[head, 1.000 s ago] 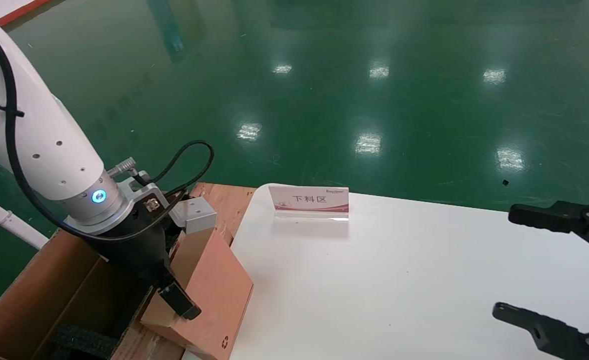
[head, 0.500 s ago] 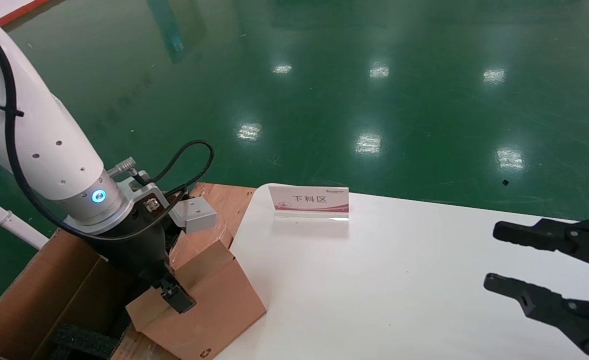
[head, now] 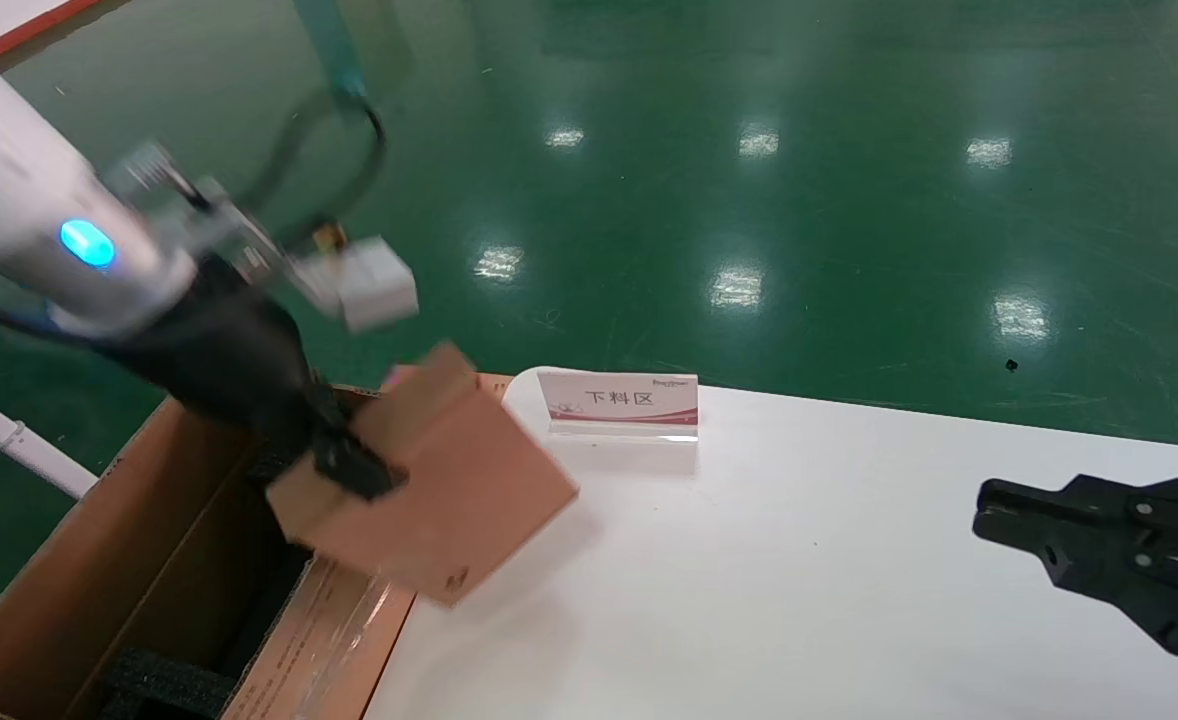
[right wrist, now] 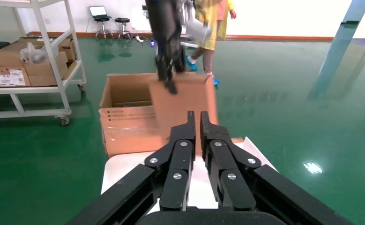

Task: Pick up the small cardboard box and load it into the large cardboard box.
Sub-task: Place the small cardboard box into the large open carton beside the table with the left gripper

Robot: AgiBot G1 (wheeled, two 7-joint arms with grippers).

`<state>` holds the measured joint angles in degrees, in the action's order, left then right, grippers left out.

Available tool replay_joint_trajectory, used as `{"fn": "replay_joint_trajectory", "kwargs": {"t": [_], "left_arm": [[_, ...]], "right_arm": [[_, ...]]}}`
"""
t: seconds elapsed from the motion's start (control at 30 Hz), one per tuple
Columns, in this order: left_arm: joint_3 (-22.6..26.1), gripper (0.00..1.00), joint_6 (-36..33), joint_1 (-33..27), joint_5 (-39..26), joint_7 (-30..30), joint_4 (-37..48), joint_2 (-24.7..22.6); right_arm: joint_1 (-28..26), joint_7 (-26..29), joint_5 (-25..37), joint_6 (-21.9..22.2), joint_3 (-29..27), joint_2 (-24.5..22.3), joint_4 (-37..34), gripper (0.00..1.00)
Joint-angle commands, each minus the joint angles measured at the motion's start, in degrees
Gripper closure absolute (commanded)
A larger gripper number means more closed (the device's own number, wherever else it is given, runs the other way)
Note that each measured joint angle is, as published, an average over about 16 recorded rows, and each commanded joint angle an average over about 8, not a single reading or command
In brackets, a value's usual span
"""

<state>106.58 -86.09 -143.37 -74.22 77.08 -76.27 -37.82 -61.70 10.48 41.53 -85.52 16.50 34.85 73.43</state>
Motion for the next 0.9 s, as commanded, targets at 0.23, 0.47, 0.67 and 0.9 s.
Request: {"fn": "replay_joint_trajectory", "kwargs": {"t": [0.23,0.47,0.67,0.9], "left_arm": [[-2.4,1.00,-3.6,-11.3,-1.4,-0.4,0.8,2.5],[2.1,1.00,-5.4,-20.4,-3.4,0.7,1.3,3.5],[9.4,1.00,-7.7,-25.6,-3.5,2.2,1.0,4.5],[19.9,1.00,-9.0,-29.2,-3.5,3.9,1.7,5.1]], "right_arm": [[0.0,0.0,0.0,0.0,0.0,0.0,0.0,1.00],[0.0,0.0,0.0,0.0,0.1,0.0,0.0,1.00],[0.0,0.0,-0.1,0.0,0.1,0.0,0.0,0.39],[0.0,-0.1,-0.1,0.0,0.1,0.0,0.0,0.00]]}}
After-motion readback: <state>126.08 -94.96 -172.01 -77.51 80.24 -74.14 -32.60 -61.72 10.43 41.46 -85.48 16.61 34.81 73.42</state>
